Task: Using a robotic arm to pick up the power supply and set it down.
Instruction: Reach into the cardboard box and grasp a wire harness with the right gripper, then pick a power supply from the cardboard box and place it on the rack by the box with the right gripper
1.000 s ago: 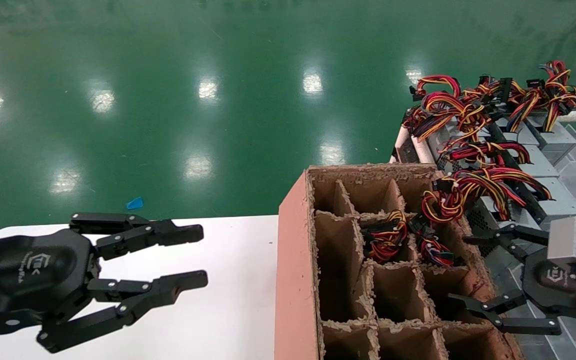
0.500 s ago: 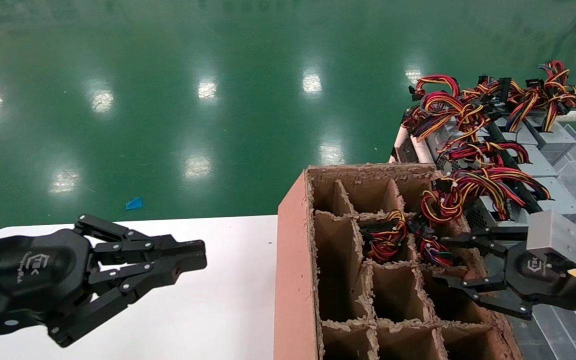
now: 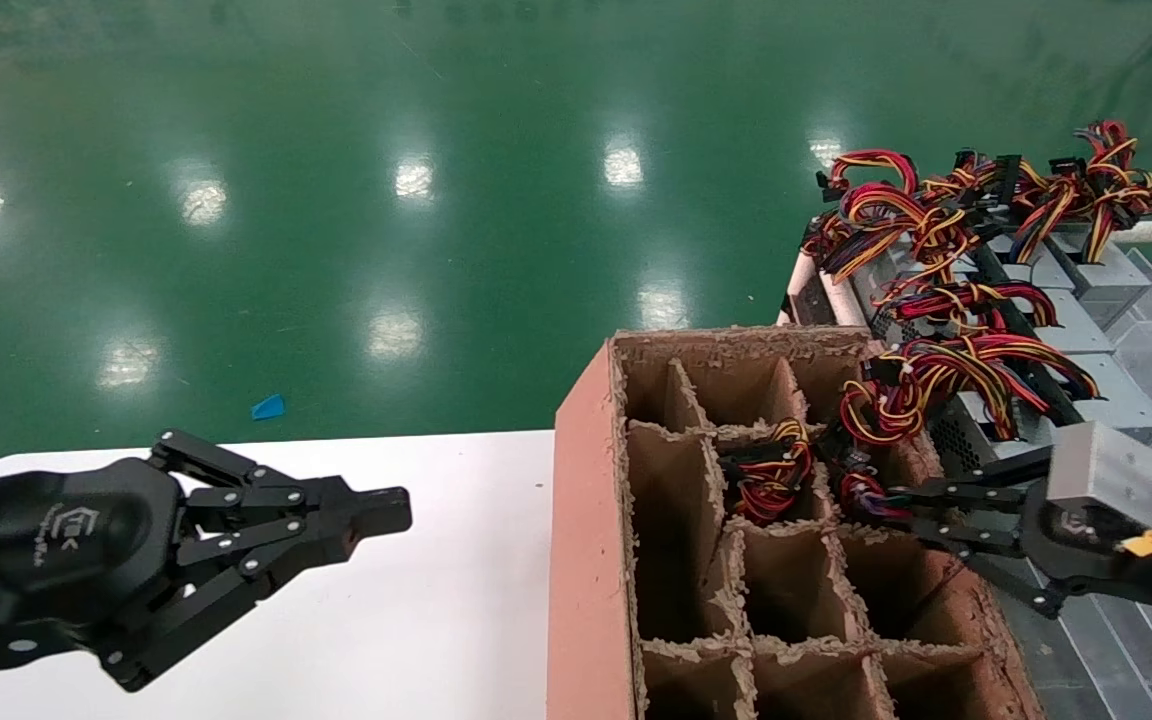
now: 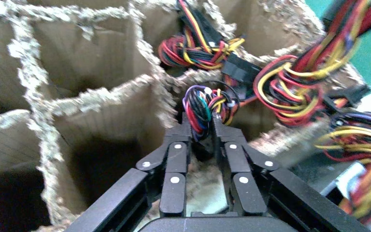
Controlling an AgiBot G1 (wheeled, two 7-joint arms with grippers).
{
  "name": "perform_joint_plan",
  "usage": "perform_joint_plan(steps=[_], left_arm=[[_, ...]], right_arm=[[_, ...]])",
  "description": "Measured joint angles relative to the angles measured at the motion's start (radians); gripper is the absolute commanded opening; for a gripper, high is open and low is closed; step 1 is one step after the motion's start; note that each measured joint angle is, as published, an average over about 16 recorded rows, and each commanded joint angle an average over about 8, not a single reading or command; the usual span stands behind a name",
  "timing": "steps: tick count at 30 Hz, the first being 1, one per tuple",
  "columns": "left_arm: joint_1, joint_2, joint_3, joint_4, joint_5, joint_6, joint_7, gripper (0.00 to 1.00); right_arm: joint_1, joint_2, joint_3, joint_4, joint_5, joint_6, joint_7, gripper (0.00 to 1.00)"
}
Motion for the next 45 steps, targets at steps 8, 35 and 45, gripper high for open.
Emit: perform_joint_plan(steps=[8, 35, 45], left_arm=[[0.0, 0.0, 0.0, 0.0, 0.0, 0.0, 0.0, 0.0], [0.0, 0.0, 0.0, 0.0, 0.0, 0.0, 0.0, 0.0], [0.0, 0.0, 0.0, 0.0, 0.0, 0.0, 0.0, 0.0]], right_arm=[[-0.017, 0.024, 0.03, 0.057, 0.029, 0.021, -0.043, 0.0], [-0.129, 0.132, 0.219, 0.258, 0.309, 0.031, -0.191, 0.0], [-0.156, 0.17, 0.317, 0.314, 0.412, 0.034, -0.271, 0.0]])
